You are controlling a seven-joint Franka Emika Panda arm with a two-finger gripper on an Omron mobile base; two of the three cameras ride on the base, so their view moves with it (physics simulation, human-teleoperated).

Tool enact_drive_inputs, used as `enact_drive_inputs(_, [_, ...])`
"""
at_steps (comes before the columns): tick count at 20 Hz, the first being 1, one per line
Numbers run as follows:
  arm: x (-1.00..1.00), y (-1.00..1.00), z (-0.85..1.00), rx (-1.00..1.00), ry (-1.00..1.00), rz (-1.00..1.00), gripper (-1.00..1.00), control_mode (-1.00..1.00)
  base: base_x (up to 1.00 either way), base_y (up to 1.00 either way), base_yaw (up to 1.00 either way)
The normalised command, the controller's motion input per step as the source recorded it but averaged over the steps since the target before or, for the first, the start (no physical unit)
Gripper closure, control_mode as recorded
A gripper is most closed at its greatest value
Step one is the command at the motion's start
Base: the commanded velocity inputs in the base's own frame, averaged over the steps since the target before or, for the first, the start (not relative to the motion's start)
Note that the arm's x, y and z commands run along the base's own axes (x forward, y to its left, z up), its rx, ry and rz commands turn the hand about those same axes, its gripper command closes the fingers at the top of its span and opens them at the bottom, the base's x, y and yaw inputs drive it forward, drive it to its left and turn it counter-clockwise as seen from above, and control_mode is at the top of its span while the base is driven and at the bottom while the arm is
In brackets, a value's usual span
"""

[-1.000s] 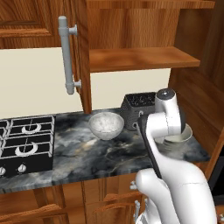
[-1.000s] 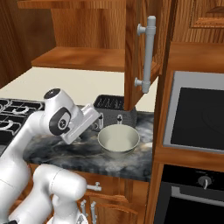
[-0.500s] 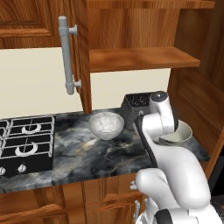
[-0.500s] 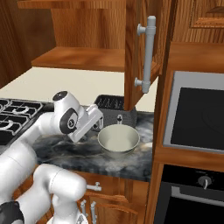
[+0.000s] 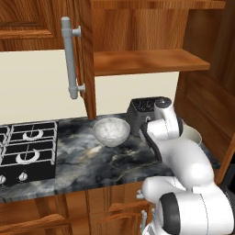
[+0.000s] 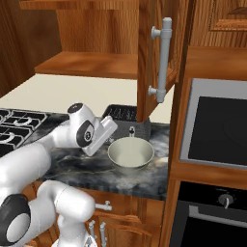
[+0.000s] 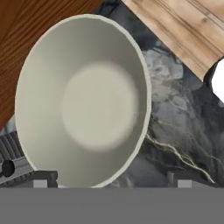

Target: Open the cabinet. Pick the bowls from the counter and place them in the cabinet. Then close the cabinet.

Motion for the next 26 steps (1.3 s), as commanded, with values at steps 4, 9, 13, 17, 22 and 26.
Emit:
enact_drive_inputs(4, [0.14,-0.05,-0.10,0.00,0.00,-0.13,-1.00,-1.00,0.00,0.00,0.00])
enact_drive_inputs(9, [0.01,0.04,-0.18,0.00,0.01,-0.27,-1.00,-1.00,0.00,0.00,0.00])
enact_drive_inputs(13, [-0.27,0.15,-0.22,0.04,0.00,-0.27,-1.00,-1.00,0.00,0.00,0.00])
enact_drive_inputs(17, [-0.59,0.00,-0.14,0.11,0.00,-0.17,-1.00,-1.00,0.00,0.00,0.00])
enact_drive_inputs(22, [-0.26,0.00,-0.23,0.07,0.03,-0.26,-1.00,-1.00,0.00,0.00,0.00])
enact_drive_inputs(26, [0.00,0.00,-0.40,0.06,0.00,-0.06,-1.00,-1.00,0.00,0.00,0.00])
